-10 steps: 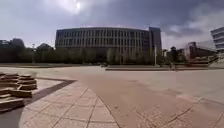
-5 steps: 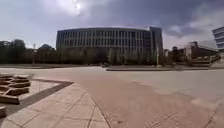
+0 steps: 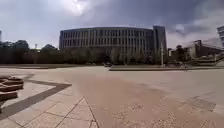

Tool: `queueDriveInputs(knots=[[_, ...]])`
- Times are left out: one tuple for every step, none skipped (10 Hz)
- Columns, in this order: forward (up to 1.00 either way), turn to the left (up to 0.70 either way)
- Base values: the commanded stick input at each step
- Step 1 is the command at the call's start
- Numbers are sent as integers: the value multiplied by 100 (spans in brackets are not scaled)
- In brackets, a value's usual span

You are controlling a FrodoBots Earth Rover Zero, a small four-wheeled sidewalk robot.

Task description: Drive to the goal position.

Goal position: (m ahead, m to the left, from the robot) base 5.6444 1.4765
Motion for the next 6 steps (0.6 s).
queueDriveInputs(knots=[[70, -1], [70, -1], [70, -1], [70, -1], [70, -1], [70, -1]])
